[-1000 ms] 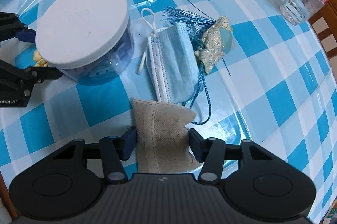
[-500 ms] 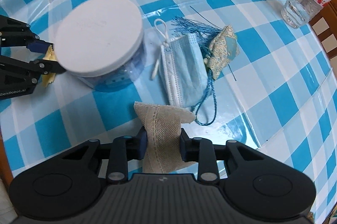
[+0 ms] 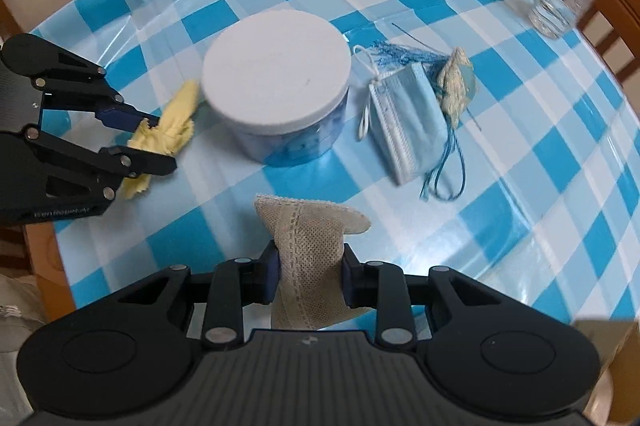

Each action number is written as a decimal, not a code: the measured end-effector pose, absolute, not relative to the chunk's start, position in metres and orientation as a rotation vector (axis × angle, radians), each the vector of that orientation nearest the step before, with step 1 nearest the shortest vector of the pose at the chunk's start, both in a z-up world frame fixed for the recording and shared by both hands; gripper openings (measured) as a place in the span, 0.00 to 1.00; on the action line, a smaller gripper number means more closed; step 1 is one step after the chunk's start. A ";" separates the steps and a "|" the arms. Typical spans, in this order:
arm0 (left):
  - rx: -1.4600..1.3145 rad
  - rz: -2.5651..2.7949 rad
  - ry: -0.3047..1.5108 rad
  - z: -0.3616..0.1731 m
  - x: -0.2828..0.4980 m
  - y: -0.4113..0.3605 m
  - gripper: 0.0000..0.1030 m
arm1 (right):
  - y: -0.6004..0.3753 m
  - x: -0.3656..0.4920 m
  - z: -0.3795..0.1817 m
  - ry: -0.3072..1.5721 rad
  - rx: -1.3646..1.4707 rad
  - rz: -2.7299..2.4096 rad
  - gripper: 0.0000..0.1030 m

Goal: Organize soft objects
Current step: 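Carry the yellow cloth in the left tool toward the box while the right tool carries the lace pouch, then lower the yellow cloth and lace pouch into the box and open both tools, then move both open tools back over the table toward the mask and tasselled pouch, then close the left tool on the tasselled embroidered pouch while the right tool approaches the blue mask, then grasp the blue face mask with the right tool, then carry the tasselled pouch in the left tool to the box while the right tool carries the mask, then drop the pouch and mask into the box by opening both tools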

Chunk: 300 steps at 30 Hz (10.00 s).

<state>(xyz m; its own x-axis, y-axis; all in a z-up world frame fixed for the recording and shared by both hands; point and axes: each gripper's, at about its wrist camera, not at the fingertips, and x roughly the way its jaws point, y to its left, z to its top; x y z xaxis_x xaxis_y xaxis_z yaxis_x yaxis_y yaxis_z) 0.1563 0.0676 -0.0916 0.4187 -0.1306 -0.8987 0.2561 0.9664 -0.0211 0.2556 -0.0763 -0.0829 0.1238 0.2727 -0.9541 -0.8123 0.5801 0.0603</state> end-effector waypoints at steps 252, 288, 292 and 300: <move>0.177 -0.542 1.137 -0.017 0.300 0.017 0.11 | -0.070 0.216 -0.048 0.968 -0.615 0.620 0.21; 0.278 -0.759 1.012 0.057 0.177 -0.128 0.11 | -0.280 0.141 -0.006 0.940 -0.387 0.210 0.22; 0.279 -0.755 0.994 0.061 0.184 -0.157 0.11 | -0.305 0.154 -0.012 0.923 -0.365 0.200 0.22; 0.271 -0.759 0.978 0.056 0.206 -0.204 0.11 | -0.336 0.164 -0.026 0.900 -0.274 0.183 0.87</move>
